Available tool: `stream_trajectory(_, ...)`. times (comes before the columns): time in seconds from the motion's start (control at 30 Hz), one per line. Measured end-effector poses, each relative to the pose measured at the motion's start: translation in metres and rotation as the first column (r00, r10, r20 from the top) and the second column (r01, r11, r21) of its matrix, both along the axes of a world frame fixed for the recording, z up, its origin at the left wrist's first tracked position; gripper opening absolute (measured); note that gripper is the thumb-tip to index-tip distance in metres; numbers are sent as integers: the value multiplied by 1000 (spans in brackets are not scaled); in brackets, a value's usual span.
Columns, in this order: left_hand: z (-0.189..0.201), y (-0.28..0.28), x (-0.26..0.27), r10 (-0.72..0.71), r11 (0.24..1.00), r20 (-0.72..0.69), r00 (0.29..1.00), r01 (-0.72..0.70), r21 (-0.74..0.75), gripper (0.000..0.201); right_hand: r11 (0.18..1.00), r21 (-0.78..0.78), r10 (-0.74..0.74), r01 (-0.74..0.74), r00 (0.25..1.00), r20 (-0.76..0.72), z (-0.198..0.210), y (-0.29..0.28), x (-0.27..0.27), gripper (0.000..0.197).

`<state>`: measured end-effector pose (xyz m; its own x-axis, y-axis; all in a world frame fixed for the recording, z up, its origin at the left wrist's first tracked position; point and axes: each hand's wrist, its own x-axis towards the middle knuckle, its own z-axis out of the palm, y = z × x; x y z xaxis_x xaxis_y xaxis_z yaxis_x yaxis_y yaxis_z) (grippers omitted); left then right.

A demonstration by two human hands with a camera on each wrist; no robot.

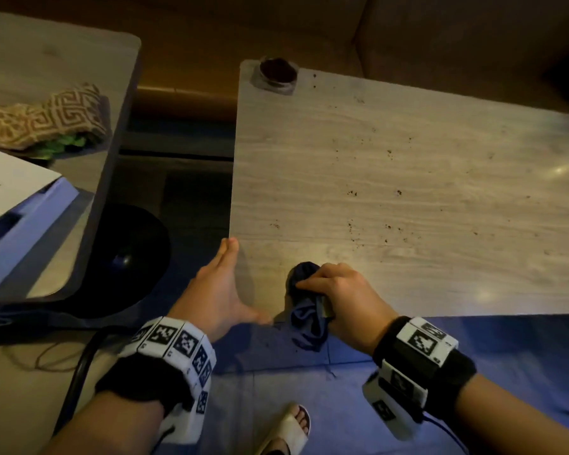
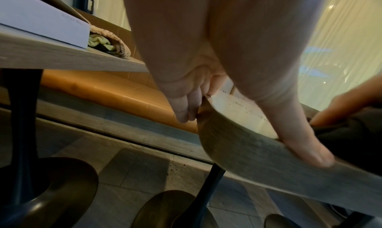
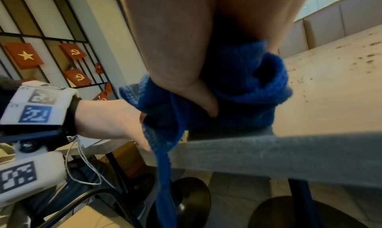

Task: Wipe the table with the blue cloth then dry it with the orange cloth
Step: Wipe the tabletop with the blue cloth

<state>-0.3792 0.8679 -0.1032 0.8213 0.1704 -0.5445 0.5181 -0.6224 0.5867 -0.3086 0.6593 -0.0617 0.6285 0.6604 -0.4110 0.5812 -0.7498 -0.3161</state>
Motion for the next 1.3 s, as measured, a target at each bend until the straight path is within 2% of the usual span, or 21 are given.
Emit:
stream_trajectory(0.2, 0, 0, -1, -3, 1000, 17, 1000, 3, -3, 154, 1000, 19, -7, 7, 1000, -16, -3, -9, -23, 61)
stream_trajectory(0.3, 1, 1, -1, 3, 1000, 21, 1000, -3, -19, 153, 998, 45, -22, 32, 979, -202, 15, -8, -20, 49)
stream_trajectory(0.37, 2, 2, -1, -3, 999, 16, 1000, 4, -34, 152, 993, 65, -59, 94, 906, -419, 30, -1, 1, 32)
stream_trajectory(0.4, 1, 3, -1, -4, 999, 12, 1000, 5, -45, 152, 981, 93, -106, 168, 879, -465, 37, 7, 18, 27)
stream_trajectory(0.43, 0, 4, 0, -4, 999, 6, 1000, 5, -50, 152, 955, 140, -175, 260, 880, -441, 40, 17, 41, 25)
stream_trajectory(0.5, -2, 4, 2, -1, 999, -20, 1000, 0, -51, 153, 852, 291, -347, 436, 885, -310, 42, 44, 98, 21)
stream_trajectory(0.57, -4, 4, 2, 7, 998, -39, 999, -10, -57, 152, 761, 415, -471, 498, 865, -175, 39, 80, 161, 19)
stream_trajectory(0.63, -2, 3, 3, 17, 998, -40, 999, -19, -62, 150, 779, 403, -497, 481, 865, -72, 30, 116, 217, 17)
stream_trajectory(0.7, 2, 1, 3, 21, 998, -41, 999, -23, -61, 149, 872, 240, -439, 427, 899, -4, 11, 140, 253, 16)
stream_trajectory(0.77, 3, 0, 5, 25, 998, -49, 999, -28, -56, 147, 946, 79, -318, 313, 946, 63, -4, 159, 263, 15)
stream_trajectory(0.8, 4, 0, 5, 28, 998, -62, 998, -32, -61, 147, 967, 40, -255, 253, 963, 84, -8, 167, 260, 16)
stream_trajectory(0.9, 3, 1, 5, 41, 996, -63, 997, -46, -72, 148, 996, -6, -92, 94, 989, 120, -9, 175, 236, 40)
stream_trajectory(1.0, 5, 0, 3, 38, 995, -42, 998, -42, -90, 147, 999, -42, -16, 19, 996, 83, -3, 149, 193, 53)
stream_trajectory(1.17, -3, 1, -3, 23, 997, -13, 1000, -24, -80, 149, 994, 2, 107, -108, 990, 92, -3, 87, 93, 56)
stream_trajectory(1.3, -17, -3, -17, 101, 992, 89, 991, -93, -88, 141, 994, 13, 103, -104, 991, 81, -2, 49, 36, 56)
